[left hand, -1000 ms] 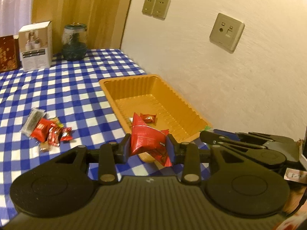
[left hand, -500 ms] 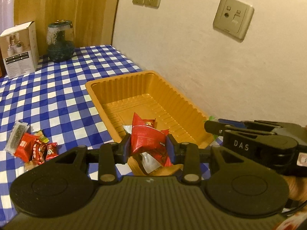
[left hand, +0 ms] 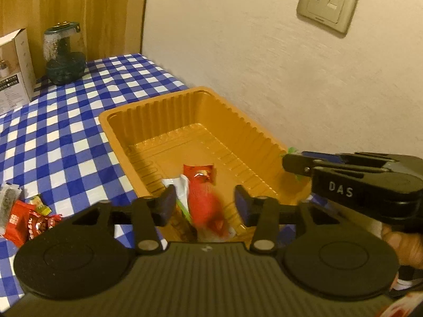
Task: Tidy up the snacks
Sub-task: 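Carry both snacks over the orange tray and lower them inside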
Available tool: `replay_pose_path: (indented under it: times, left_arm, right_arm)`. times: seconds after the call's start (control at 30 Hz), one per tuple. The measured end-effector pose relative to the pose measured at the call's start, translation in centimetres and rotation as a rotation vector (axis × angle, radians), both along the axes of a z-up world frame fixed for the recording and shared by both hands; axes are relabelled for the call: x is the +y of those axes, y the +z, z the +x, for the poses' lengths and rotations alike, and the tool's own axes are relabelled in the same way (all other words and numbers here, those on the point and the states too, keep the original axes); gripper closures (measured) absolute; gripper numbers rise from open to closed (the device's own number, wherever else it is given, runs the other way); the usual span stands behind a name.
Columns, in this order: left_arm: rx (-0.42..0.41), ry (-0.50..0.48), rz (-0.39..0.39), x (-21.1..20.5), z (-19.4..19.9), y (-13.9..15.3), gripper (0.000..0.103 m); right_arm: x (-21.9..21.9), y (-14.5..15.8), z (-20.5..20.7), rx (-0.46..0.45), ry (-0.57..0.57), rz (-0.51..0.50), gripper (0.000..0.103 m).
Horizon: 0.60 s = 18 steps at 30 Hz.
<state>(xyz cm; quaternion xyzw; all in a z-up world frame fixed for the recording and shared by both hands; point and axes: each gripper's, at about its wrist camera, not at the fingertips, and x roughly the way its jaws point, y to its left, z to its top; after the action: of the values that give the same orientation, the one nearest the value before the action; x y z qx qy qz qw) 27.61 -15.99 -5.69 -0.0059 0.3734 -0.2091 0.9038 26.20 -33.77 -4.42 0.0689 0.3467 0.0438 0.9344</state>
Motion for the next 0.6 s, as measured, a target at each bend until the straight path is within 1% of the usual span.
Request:
replay_pose_path:
  times: [0.4, 0.6]
  left_arm:
    - [-0.003, 0.069, -0.023, 2.9, -1.1, 0.5, 0.057]
    - [-0.005, 0.075, -0.021, 3.3, -1.7, 0.5, 0.057]
  right_arm:
    - [0.6, -0.1, -0.1, 0.009, 0.009, 0.015, 0.081]
    - [1.1, 0.1, 0.1, 0.003, 0.022, 0.029, 0.081]
